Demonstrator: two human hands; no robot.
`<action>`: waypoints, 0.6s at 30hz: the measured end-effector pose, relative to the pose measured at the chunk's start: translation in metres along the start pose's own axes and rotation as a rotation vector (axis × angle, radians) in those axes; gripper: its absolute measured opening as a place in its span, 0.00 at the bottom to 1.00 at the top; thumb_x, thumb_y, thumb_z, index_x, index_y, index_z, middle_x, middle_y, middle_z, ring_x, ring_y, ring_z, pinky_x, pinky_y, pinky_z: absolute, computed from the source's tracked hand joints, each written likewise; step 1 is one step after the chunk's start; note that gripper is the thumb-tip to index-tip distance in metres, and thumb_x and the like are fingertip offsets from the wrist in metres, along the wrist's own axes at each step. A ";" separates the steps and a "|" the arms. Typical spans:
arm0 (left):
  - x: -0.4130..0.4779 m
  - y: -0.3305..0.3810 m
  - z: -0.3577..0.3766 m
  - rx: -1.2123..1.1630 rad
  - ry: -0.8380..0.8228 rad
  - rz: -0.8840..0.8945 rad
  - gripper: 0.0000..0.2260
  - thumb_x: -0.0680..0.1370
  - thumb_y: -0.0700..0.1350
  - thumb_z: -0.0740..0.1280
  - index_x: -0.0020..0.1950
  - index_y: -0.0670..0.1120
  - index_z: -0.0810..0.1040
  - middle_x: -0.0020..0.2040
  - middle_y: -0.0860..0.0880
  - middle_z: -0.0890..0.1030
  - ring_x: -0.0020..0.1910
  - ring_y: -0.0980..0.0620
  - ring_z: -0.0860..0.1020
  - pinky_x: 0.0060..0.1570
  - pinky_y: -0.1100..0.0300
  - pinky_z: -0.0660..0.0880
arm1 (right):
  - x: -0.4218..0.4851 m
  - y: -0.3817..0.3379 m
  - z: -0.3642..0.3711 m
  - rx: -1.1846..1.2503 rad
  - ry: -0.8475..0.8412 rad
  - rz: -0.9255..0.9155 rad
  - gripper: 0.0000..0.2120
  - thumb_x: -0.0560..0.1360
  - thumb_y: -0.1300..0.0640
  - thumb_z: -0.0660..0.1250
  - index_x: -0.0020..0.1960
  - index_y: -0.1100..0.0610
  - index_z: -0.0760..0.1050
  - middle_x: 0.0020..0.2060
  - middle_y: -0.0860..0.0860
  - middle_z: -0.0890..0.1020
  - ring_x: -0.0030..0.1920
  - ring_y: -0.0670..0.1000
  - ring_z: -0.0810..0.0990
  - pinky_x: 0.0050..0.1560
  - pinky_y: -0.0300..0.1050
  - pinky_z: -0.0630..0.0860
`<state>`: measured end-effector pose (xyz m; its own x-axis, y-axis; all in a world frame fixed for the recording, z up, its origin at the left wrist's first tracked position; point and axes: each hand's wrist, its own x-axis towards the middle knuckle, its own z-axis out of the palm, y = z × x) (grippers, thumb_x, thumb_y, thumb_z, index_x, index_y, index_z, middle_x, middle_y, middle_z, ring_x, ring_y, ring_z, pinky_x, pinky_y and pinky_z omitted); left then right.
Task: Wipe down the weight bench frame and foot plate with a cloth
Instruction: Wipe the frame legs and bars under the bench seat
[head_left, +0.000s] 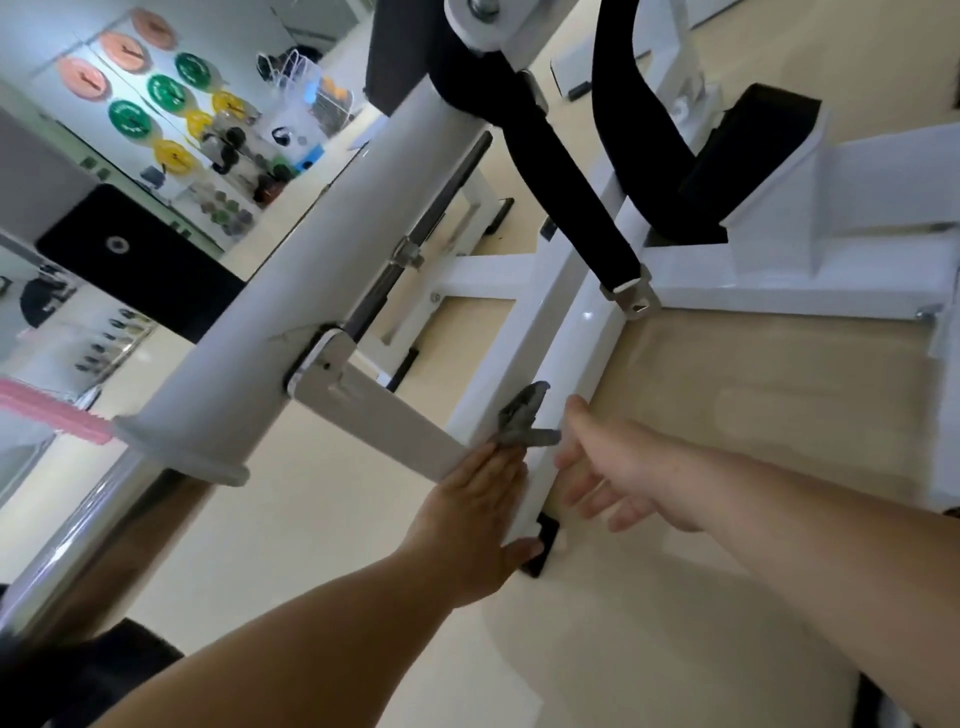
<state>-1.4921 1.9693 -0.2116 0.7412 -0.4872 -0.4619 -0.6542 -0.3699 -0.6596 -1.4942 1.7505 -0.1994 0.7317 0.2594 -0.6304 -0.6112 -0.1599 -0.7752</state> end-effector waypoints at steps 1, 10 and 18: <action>-0.003 -0.002 -0.003 -0.016 0.018 -0.031 0.39 0.80 0.68 0.34 0.82 0.42 0.36 0.83 0.44 0.37 0.80 0.46 0.28 0.78 0.46 0.32 | 0.000 0.003 -0.002 -0.012 -0.009 0.032 0.36 0.81 0.30 0.41 0.59 0.53 0.78 0.49 0.55 0.86 0.51 0.57 0.85 0.60 0.55 0.79; -0.030 -0.040 -0.021 0.094 0.106 -0.191 0.41 0.82 0.67 0.39 0.79 0.36 0.30 0.79 0.35 0.28 0.77 0.38 0.25 0.77 0.41 0.31 | 0.007 -0.003 -0.004 -0.084 0.026 0.046 0.36 0.81 0.31 0.41 0.59 0.54 0.77 0.51 0.54 0.85 0.52 0.55 0.84 0.65 0.58 0.76; -0.002 -0.015 0.002 0.395 -0.071 0.099 0.37 0.84 0.57 0.54 0.83 0.39 0.41 0.84 0.39 0.41 0.82 0.38 0.39 0.76 0.39 0.30 | -0.004 0.017 -0.005 -0.044 -0.040 0.009 0.34 0.81 0.30 0.42 0.57 0.52 0.78 0.48 0.53 0.86 0.50 0.54 0.85 0.52 0.50 0.79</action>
<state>-1.4835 1.9774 -0.2013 0.6953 -0.4444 -0.5648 -0.6248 0.0146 -0.7806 -1.5059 1.7416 -0.2107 0.7128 0.2952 -0.6362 -0.6034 -0.2042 -0.7708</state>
